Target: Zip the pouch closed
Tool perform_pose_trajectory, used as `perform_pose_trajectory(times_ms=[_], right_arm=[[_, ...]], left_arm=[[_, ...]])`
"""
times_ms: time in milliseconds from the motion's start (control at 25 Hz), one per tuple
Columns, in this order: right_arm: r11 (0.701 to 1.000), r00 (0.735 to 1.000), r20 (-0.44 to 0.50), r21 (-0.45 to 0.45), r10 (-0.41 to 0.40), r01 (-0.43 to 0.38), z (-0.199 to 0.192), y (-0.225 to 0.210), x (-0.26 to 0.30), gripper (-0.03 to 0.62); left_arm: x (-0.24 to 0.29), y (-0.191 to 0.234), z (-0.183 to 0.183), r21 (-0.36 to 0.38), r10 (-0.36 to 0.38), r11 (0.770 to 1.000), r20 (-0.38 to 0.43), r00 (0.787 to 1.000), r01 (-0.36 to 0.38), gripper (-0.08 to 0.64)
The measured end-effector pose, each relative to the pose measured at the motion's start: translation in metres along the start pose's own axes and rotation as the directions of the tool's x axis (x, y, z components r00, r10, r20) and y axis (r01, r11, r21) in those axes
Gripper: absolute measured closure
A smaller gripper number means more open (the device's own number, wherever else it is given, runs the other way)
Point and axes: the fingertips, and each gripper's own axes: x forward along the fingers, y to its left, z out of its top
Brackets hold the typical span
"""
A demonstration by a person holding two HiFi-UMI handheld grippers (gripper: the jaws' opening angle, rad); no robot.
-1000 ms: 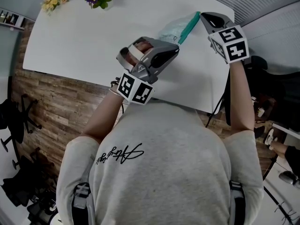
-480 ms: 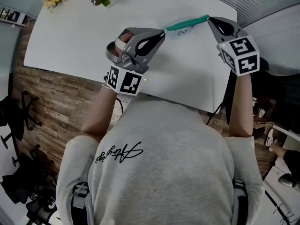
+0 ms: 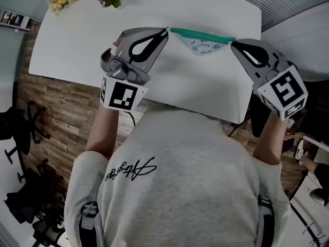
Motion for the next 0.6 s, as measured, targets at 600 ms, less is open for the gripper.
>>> perform_pose_trajectory(times_ms=[600], right_arm=[[0.964, 0.994, 0.007, 0.241, 0.111, -0.109, -0.043, 0.010, 0.019, 0.578]], left_arm=[[0.010, -0.010, -0.014, -0.187, -0.162, 0.969, -0.006, 0.987, 0.158, 0.540]])
